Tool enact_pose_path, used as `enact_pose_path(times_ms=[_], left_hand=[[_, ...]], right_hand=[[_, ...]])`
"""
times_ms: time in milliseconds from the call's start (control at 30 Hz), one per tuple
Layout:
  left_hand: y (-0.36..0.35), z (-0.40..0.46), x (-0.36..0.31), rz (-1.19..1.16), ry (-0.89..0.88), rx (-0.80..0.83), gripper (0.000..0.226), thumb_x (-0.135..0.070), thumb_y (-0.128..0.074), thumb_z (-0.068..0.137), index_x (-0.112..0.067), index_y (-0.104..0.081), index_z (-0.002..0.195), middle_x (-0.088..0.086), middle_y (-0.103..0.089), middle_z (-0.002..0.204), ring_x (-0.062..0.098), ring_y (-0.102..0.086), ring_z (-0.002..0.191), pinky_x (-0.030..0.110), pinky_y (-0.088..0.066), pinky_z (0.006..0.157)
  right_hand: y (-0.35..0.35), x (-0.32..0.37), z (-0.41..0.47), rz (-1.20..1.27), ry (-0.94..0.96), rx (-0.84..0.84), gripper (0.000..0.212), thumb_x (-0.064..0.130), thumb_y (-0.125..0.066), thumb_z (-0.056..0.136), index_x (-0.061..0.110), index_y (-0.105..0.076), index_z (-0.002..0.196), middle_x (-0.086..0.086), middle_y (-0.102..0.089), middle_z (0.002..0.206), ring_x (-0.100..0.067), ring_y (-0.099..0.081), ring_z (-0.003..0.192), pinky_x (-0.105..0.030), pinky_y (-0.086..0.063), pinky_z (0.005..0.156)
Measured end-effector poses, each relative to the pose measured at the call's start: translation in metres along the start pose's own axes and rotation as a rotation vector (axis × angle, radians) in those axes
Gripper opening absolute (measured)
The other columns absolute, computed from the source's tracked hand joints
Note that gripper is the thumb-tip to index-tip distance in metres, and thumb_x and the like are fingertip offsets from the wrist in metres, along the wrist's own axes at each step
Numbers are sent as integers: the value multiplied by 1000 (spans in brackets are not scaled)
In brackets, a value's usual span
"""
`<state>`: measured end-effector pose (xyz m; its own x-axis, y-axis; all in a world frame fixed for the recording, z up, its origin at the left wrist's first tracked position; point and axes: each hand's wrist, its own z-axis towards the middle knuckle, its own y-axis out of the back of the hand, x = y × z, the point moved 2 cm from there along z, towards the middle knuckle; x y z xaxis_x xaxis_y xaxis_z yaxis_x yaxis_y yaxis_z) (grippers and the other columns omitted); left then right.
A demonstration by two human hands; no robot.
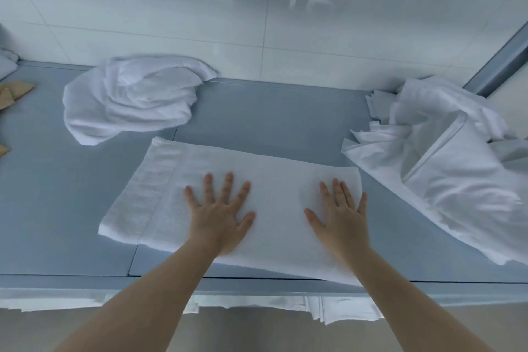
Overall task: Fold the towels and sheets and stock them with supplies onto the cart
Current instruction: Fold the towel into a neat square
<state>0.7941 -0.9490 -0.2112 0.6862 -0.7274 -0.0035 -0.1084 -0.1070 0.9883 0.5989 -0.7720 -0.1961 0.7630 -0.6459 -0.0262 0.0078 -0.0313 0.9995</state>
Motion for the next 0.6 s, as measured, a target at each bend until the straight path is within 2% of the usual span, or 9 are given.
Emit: enact_pose_path(times_ms=[100, 167, 267, 367, 500, 600], left_hand=[[5, 11, 0, 21, -174, 21, 68, -73, 13, 75, -52, 32, 136, -9, 25, 157, 37, 23, 143, 71, 11, 104], [9, 21, -1, 47, -310, 33, 66, -74, 12, 75, -53, 34, 134, -9, 28, 156, 35, 27, 142, 69, 12, 105], [12, 34, -2, 132, -490, 49, 66, -75, 10, 79, -52, 36, 134, -9, 31, 155, 34, 32, 140, 68, 12, 107], [11, 41, -1, 176, -589, 35, 67, -74, 5, 83, -49, 35, 137, -8, 31, 155, 34, 33, 140, 66, 12, 108], [13, 51, -1, 193, -661, 2, 66, -72, 4, 86, -47, 31, 141, -8, 28, 157, 29, 30, 142, 61, 14, 111], [16, 57, -2, 218, -537, -70, 71, -69, 9, 84, -39, 19, 148, -2, 18, 161, 25, 22, 145, 58, 13, 113]], right_hand=[[13, 19, 20, 69, 283, -54, 67, 56, -32, 95, 23, -18, 153, -1, -14, 161, -17, -4, 149, -46, 7, 119], [18, 39, 38, 57, 478, -31, 63, 50, -29, 99, 22, -16, 154, 2, -9, 162, -14, 2, 149, -44, 5, 120], [17, 61, 56, 17, 599, 13, 59, 43, -24, 102, 17, -10, 154, 4, -1, 162, -13, 5, 148, -42, 7, 120], [3, 61, 54, 3, 578, 83, 61, 44, -15, 102, 16, 1, 154, 4, 6, 161, -10, 13, 147, -37, 11, 119], [-8, 52, 43, 5, 445, 120, 65, 52, -2, 97, 18, 13, 151, 5, 16, 160, -8, 21, 144, -36, 10, 120], [-9, 53, 38, 35, 344, 117, 72, 58, 4, 92, 18, 15, 150, 6, 17, 159, -9, 21, 144, -36, 11, 119]])
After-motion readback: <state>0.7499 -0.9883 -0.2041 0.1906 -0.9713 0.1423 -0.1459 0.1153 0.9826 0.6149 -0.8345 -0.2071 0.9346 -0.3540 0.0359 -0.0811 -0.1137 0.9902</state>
